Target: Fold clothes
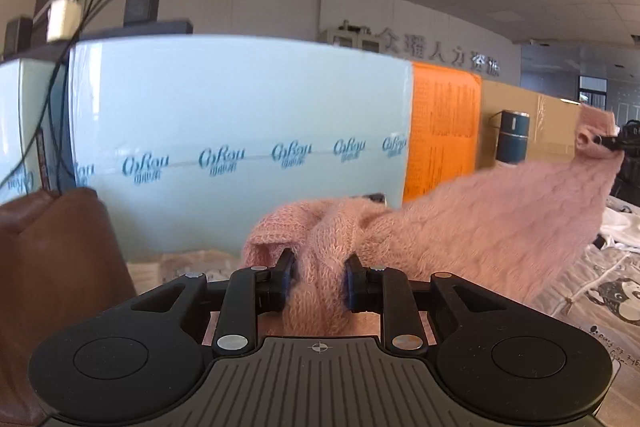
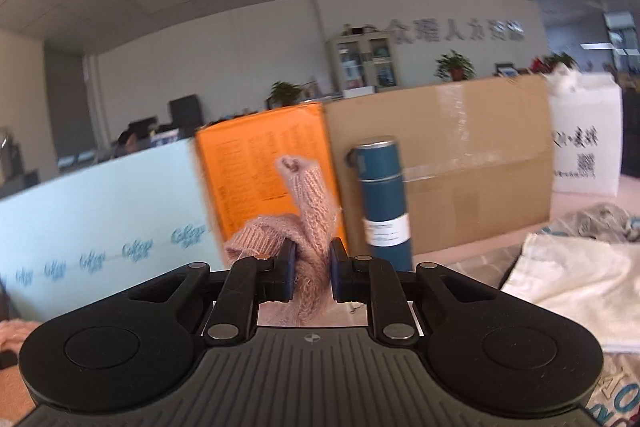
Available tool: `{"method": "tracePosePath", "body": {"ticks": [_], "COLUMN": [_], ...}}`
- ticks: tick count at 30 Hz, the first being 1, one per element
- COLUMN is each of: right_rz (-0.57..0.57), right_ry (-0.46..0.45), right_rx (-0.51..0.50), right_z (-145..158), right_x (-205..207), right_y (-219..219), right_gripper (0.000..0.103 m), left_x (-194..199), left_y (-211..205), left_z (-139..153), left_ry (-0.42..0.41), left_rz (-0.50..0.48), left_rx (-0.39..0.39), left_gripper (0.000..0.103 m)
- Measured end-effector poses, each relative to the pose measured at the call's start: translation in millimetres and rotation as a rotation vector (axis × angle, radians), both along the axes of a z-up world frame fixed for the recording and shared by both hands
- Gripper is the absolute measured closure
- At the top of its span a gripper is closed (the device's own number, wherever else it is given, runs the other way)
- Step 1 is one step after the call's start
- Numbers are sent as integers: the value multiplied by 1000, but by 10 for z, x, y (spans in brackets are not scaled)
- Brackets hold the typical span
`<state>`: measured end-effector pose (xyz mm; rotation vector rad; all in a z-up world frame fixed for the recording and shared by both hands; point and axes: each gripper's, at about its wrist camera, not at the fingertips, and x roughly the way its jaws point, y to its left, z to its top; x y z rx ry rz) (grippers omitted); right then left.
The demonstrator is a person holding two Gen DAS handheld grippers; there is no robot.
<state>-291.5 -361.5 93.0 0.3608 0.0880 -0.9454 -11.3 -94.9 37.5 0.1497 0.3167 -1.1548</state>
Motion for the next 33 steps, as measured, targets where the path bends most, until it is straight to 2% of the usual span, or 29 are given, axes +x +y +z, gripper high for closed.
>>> {"method": "tracePosePath", "body": {"ticks": [3,6,7,9,10,11,13,15,16,17,20,21,22,23,25,26,28,33], "right_rz": [12,14,-5,-54,-79,-109,-168,-194,-196,-197,-125,-76,-8,72,229,296,358,389], "right_ry": [-19,31,58,90,105,103,80,27,-5,-37,-123,-147,-170,-191,-209,-210,-157,-109], "right_rx": [112,187,206,227,237,251,266,268,265,263,245,239,241,255,309,335,365,404], "right_z": [-215,-540,-630,-771,-840,-892,-945,-982,-999,-1017,-973,-955,-943,-939,-971,-1000,-1050,-1114], "right_x": [-66,-43,-42,-111,-147,-211,-353,-455,-495,-535,-567,-565,-551,-531,-440,-385,-238,-103], "right_y": [-217,-403,-457,-565,-620,-675,-747,-762,-755,-748,-664,-632,-609,-590,-568,-558,-529,-505], "right_gripper": [88,88,88,88,88,88,86,83,76,62,48,46,38,28,21,21,21,21], "left_x": [127,174,180,207,201,194,158,167,163,153,102,99,90,81,29,0,-55,-284], "left_y": [-96,-227,-261,-247,-229,-211,-165,-173,-206,-251,-444,-500,-537,-574,-603,-583,-506,-236], "left_z": [-177,-381,-434,-448,-417,-385,-307,-248,-228,-229,-285,-310,-328,-345,-385,-397,-375,-246], "left_ry": [59,72,64,63,43,21,-51,-60,-59,-66,-80,-69,-58,-49,-65,-82,-99,-140], "left_rz": [-22,-20,-11,-12,-5,3,22,-18,-44,-73,-154,-176,-196,-214,-218,-213,-213,-237], "left_rx": [84,178,204,204,200,196,171,149,151,158,224,247,258,268,284,276,244,138], "left_gripper": [80,79,74,69,55,35,20,19,18,17,17,17,24,54,87,89,91,92]}}
